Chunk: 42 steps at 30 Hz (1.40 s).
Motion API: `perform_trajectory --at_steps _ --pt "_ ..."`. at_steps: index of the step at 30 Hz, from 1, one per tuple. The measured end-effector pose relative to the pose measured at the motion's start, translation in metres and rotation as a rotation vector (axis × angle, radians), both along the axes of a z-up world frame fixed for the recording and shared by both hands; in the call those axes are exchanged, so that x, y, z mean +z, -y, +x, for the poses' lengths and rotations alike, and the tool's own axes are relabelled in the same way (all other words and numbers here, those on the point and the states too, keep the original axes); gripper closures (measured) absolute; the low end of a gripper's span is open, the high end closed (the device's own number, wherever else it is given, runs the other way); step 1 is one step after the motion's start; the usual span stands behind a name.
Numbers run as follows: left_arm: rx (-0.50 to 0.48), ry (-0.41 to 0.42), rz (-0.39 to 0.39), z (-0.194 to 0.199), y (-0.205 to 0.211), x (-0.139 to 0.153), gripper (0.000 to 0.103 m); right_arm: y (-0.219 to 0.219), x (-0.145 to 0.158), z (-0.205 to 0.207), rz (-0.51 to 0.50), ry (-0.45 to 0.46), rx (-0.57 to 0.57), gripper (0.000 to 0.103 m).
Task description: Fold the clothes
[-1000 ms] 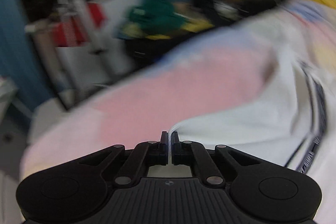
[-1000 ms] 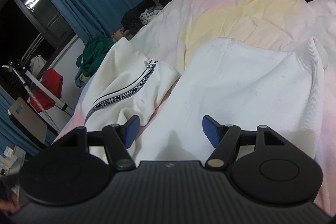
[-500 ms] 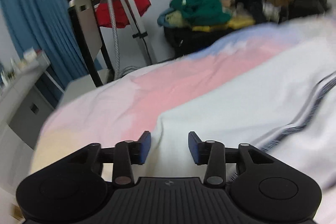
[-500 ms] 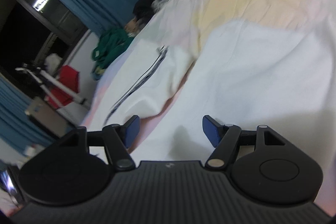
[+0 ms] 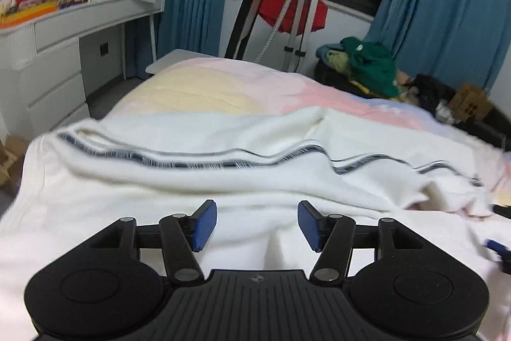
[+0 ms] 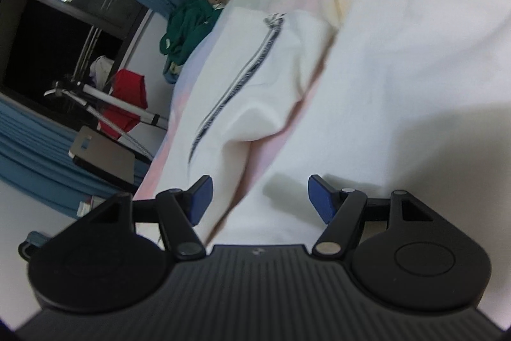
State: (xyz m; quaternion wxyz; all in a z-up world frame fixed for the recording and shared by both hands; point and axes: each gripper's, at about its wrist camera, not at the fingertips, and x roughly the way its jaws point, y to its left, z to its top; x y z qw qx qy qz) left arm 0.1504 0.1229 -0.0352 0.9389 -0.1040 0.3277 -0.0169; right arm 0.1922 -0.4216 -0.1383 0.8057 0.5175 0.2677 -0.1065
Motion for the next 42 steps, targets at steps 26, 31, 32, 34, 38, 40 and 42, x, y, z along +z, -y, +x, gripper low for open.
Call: perform_trajectory --at_steps 26,31,32,34,38,40,42 --pt "0.004 -0.048 -0.152 0.027 -0.004 -0.044 0.037 0.107 -0.021 0.052 -0.198 0.061 -0.330 0.093" --pt "0.014 -0.052 -0.156 0.027 -0.006 -0.043 0.037 0.118 -0.047 0.055 -0.194 -0.064 -0.259 0.091" --pt "0.015 -0.055 -0.154 0.027 -0.006 -0.044 0.037 0.117 -0.051 0.056 -0.189 -0.068 -0.245 0.090" --pt "0.024 -0.055 -0.144 0.027 -0.008 -0.042 0.037 0.113 -0.046 0.053 -0.219 -0.070 -0.231 0.086" --pt "0.051 -0.052 -0.161 0.025 -0.017 -0.036 0.037 0.089 -0.022 0.035 -0.311 -0.094 -0.182 0.058" --pt "0.066 -0.050 -0.178 0.023 -0.023 -0.032 0.037 0.072 -0.009 0.015 -0.348 -0.111 -0.151 0.030" --pt "0.083 -0.050 -0.201 0.021 -0.031 -0.028 0.036 0.054 0.007 -0.001 -0.359 -0.142 -0.122 0.028"
